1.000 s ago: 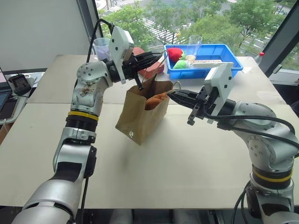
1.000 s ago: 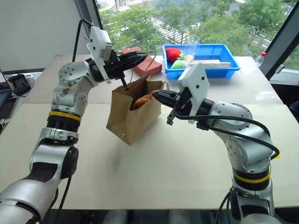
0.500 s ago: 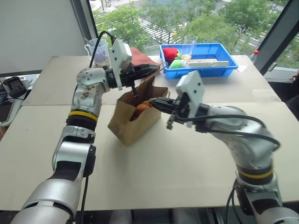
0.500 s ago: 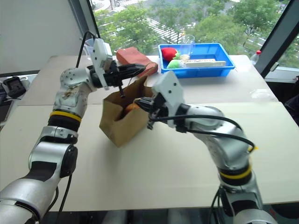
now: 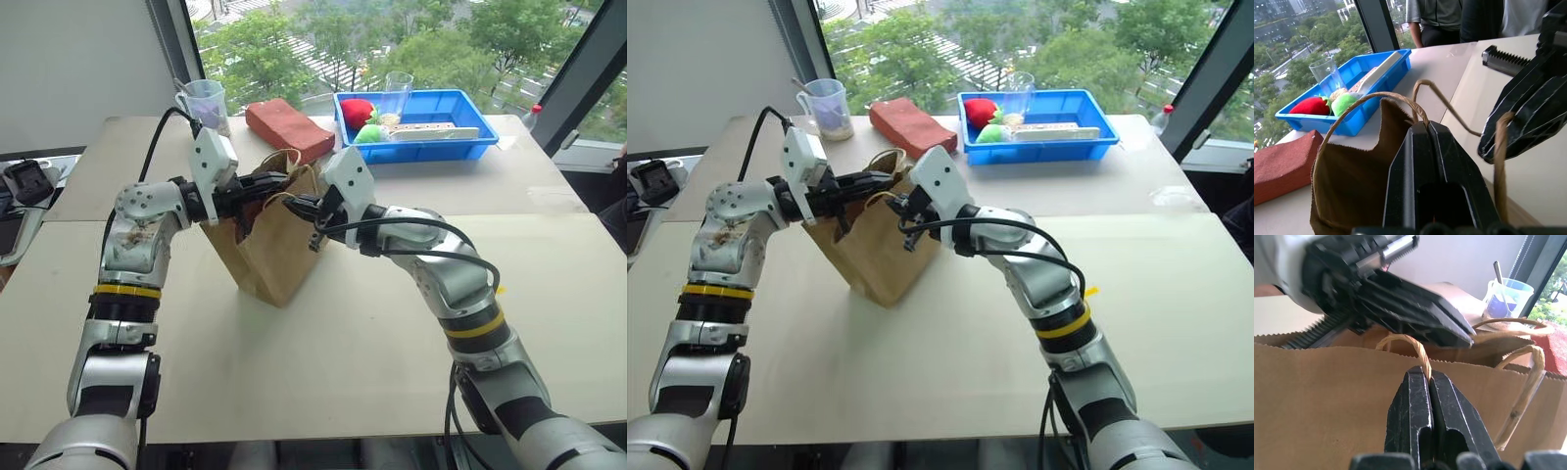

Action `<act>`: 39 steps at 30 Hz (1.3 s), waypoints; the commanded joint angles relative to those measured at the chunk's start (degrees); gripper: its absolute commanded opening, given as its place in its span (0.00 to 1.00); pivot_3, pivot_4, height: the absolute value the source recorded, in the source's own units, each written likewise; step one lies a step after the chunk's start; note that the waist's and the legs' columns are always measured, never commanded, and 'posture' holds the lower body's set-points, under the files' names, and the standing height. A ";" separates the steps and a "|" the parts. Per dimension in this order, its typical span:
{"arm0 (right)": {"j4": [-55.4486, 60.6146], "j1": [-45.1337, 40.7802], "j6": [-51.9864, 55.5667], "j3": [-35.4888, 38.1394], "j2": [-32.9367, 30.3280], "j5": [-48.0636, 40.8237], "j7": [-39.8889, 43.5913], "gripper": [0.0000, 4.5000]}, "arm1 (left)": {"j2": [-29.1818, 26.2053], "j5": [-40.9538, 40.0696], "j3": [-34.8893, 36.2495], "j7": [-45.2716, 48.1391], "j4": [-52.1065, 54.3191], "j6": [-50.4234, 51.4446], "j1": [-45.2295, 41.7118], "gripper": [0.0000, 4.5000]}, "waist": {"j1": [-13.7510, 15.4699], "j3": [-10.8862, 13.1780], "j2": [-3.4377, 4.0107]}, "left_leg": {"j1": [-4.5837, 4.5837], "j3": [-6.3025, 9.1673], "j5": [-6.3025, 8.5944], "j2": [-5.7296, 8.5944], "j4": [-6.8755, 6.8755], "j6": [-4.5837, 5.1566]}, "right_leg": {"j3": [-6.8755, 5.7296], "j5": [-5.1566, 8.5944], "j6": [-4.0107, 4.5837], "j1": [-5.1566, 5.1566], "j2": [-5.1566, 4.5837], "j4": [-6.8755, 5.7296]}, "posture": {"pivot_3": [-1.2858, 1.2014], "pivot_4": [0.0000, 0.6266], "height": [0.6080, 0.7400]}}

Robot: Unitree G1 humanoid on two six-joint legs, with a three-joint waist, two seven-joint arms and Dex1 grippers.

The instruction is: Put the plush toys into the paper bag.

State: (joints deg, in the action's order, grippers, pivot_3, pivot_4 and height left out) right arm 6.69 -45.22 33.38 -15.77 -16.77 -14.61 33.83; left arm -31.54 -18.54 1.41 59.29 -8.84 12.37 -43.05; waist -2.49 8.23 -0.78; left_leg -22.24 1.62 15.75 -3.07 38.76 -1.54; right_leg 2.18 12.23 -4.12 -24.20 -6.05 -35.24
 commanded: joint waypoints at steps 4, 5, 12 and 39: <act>-0.96 -1.58 -3.49 1.01 -1.21 1.40 3.55 0.00 | 0.41 -4.13 2.45 -5.75 10.54 6.57 1.65 0.00 | -0.07 0.00 0.00 | 0.03 0.01 0.00 0.01 0.00 0.00 | 0.01 0.00 0.00 0.00 0.00 -0.03 | 0.52 0.24 1.00; -1.05 -1.65 -3.57 1.21 -1.56 1.46 4.09 0.00 | 0.25 -4.84 2.49 -6.05 12.00 7.78 1.97 0.00 | -0.10 0.00 0.00 | 0.04 0.01 0.00 0.01 0.00 0.00 | 0.02 0.00 0.00 0.00 0.00 -0.04 | 0.52 0.24 1.00; 1.16 -1.99 -2.65 2.61 -6.59 0.21 10.78 0.00 | -5.15 -10.47 5.33 -6.42 22.49 17.28 6.77 0.31 | -0.14 0.01 0.01 | 0.06 0.06 0.01 0.03 -0.03 0.03 | 0.05 0.00 0.00 -0.03 0.00 -0.03 | 0.52 0.24 1.00; 7.99 -9.42 7.76 8.97 -24.28 -16.36 34.80 0.99 | -7.17 -12.07 10.45 -15.35 42.13 16.62 39.95 1.00 | 1.68 0.04 0.03 | 0.07 0.08 0.05 0.06 -0.03 0.09 | 0.10 0.01 0.01 0.03 0.00 0.11 | 0.52 0.24 1.00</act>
State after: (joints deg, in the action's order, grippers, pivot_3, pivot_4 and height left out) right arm 13.05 -53.25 40.31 -8.85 -40.31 -29.46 68.21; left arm -39.20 -32.57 12.59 44.84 33.48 31.95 -2.90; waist -0.82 8.27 -0.74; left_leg -22.16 1.70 15.81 -3.00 38.74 -1.46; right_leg 2.29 12.24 -4.11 -24.16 -6.05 -35.12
